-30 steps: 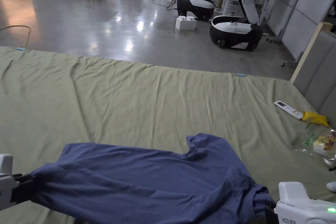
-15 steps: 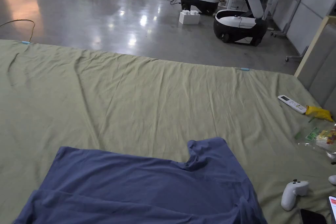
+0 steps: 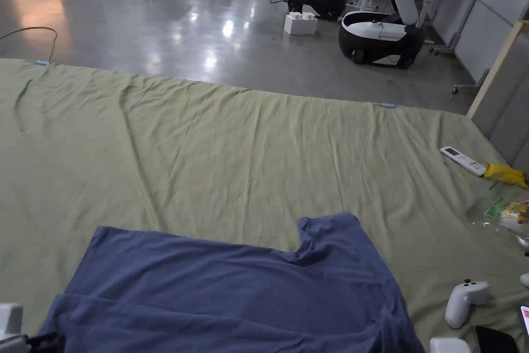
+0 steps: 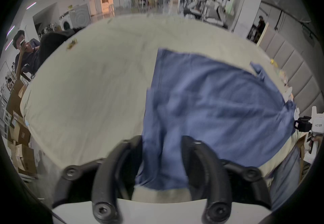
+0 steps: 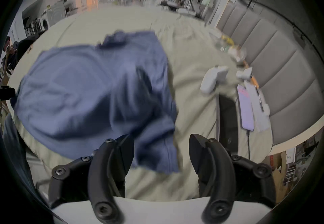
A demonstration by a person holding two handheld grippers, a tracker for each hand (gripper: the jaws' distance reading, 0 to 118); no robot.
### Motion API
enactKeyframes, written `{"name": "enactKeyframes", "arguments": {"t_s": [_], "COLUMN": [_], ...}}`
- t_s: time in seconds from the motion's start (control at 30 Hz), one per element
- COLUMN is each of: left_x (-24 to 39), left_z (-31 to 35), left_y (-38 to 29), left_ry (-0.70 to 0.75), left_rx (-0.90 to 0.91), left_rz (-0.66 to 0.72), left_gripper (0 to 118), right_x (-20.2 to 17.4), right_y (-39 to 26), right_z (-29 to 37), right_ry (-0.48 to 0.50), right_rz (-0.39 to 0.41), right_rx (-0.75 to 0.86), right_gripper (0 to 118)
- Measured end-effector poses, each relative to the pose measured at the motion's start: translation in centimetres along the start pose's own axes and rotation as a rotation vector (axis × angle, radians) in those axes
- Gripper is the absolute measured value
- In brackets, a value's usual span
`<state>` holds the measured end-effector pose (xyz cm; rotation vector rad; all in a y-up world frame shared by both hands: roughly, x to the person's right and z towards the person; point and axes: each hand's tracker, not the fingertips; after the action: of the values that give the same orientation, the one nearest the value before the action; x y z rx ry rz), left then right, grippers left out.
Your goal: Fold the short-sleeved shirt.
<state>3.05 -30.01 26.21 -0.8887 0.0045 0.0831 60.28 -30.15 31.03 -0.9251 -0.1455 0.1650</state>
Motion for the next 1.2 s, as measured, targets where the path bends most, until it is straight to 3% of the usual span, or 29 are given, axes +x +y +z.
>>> {"name": "enactKeyframes", "arguments": {"t_s": [0.07, 0.2, 0.37, 0.43, 0.47, 0.53, 0.57, 0.67, 0.73, 0.8, 0.83, 0.87, 1.0, 1.2], "left_x": [0.7, 3.3, 6.5, 7.7, 8.3, 9.2, 9.5, 9.9, 9.9, 9.6, 9.5, 9.3, 8.0, 4.5], "left_z": [1.0, 3.1, 5.1, 5.8, 6.2, 6.7, 6.9, 7.3, 7.6, 7.3, 7.3, 7.2, 6.1, 0.9], "left_y": [1.5, 4.4, 6.8, 7.5, 7.7, 7.9, 7.9, 7.7, 7.5, 7.3, 7.1, 7.0, 6.8, 9.3], "left_ry": [-0.011, -0.013, 0.001, 0.022, 0.033, 0.042, 0.046, 0.042, 0.027, 0.016, 0.014, 0.006, 0.011, -0.018], "left_rx": [0.088, 0.269, 0.488, 0.547, 0.585, 0.641, 0.661, 0.704, 0.71, 0.707, 0.705, 0.697, 0.651, 0.432], "left_rz": [0.001, -0.038, -0.074, -0.092, -0.102, -0.123, -0.129, -0.105, -0.095, -0.1, -0.099, -0.099, -0.096, -0.08], "left_gripper": [59, 59, 59, 57, 54, 29, 16, 6, 5, 4, 4, 4, 4, 4], "right_x": [-1.7, -3.4, -6.0, -7.0, -7.5, -8.3, -8.7, -9.2, -9.8, -10.4, -10.6, -10.9, -11.1, -10.7], "right_y": [1.5, 4.9, 8.1, 8.9, 9.2, 9.8, 9.9, 9.9, 9.7, 9.9, 9.8, 10.0, 10.4, 10.6], "right_z": [2.0, 4.5, 6.6, 7.1, 7.3, 7.7, 7.7, 8.1, 8.2, 8.9, 8.6, 8.8, 8.5, 6.9], "right_ry": [-0.021, -0.012, -0.01, -0.003, -0.003, -0.003, -0.005, 0.01, 0.026, -0.022, 0.014, 0.009, 0.019, 0.025], "right_rz": [-0.03, -0.078, -0.123, -0.131, -0.133, -0.119, -0.128, -0.157, -0.169, -0.071, -0.1, -0.071, -0.077, -0.098], "right_rx": [0.111, 0.363, 0.584, 0.648, 0.68, 0.744, 0.759, 0.836, 0.842, 0.934, 0.902, 0.925, 0.894, 0.824], "right_gripper": [72, 85, 85, 78, 66, 32, 22, 5, 4, 2, 2, 2, 2, 2]}}
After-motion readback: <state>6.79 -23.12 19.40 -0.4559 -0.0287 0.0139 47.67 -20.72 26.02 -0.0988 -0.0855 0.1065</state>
